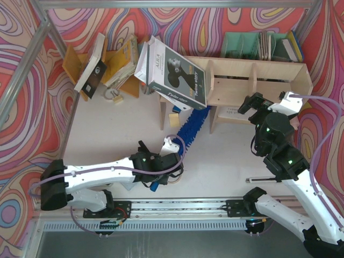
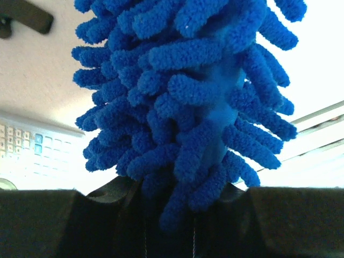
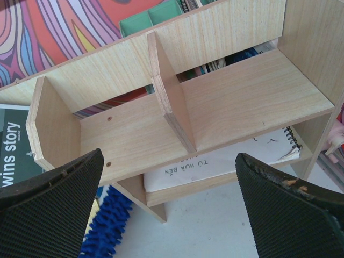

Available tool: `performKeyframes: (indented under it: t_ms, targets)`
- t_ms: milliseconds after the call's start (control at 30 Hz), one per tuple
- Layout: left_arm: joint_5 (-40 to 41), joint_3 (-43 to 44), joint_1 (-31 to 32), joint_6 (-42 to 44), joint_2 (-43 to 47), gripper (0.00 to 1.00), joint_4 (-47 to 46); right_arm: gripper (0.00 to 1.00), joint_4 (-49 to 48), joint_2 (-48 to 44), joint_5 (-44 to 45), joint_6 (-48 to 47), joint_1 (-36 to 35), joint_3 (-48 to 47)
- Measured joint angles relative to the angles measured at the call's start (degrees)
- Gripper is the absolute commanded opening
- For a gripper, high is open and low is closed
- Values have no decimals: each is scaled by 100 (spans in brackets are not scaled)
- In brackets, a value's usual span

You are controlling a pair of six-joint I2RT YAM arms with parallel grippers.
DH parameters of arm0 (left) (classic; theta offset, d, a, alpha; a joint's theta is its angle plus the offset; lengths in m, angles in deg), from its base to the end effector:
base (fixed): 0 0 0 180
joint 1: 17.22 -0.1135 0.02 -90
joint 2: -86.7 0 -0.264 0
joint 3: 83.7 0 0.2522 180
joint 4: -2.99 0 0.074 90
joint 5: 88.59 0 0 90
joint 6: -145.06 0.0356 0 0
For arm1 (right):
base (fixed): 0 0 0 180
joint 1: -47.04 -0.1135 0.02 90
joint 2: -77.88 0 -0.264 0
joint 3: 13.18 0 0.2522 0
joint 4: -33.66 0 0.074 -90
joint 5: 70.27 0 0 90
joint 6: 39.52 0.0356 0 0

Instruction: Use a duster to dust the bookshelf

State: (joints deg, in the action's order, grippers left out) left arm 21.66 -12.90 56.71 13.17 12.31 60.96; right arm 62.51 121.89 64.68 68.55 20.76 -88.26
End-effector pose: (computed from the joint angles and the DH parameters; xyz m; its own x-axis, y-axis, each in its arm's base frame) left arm 0.0815 -0.2386 0.2575 -0.7527 0.3498 -0.5577 0.4746 0.8754 -0.0914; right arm 0.1414 0.0418 0.4309 0.1322 0.3101 -0.9415 0.2931 0.8951 0.3360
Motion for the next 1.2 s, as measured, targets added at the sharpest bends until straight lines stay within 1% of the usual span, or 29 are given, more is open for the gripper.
performKeyframes:
  t_ms: [133, 233, 367, 467, 700, 833, 967, 1100, 1200]
  targets:
    - [-192, -295, 0, -35, -238, 0, -20, 99, 0, 0, 0, 0, 0, 0]
    - [-302, -297, 2, -35, -413, 0, -79, 98, 0, 0, 0, 0, 0, 0]
    - [-330, -260, 2, -33, -415, 0, -85, 99, 0, 0, 0, 0, 0, 0]
    - [-332, -170, 7, -7, -197, 0, -74, 99, 0, 0, 0, 0, 0, 2]
    - [-208, 87, 98, 15, 708, 0, -76, 99, 0, 0, 0, 2, 0, 17]
    - [-136, 90, 105, 15, 918, 0, -101, 99, 7, 0, 0, 4, 0, 52]
    - [-160, 87, 105, 17, 765, 0, -157, 99, 13, 0, 0, 2, 0, 55]
    - [-295, 44, 105, 9, 273, 0, -297, 99, 13, 0, 0, 2, 0, 55]
    - [-424, -144, 105, -13, -66, 0, -446, 99, 15, 0, 0, 2, 0, 55]
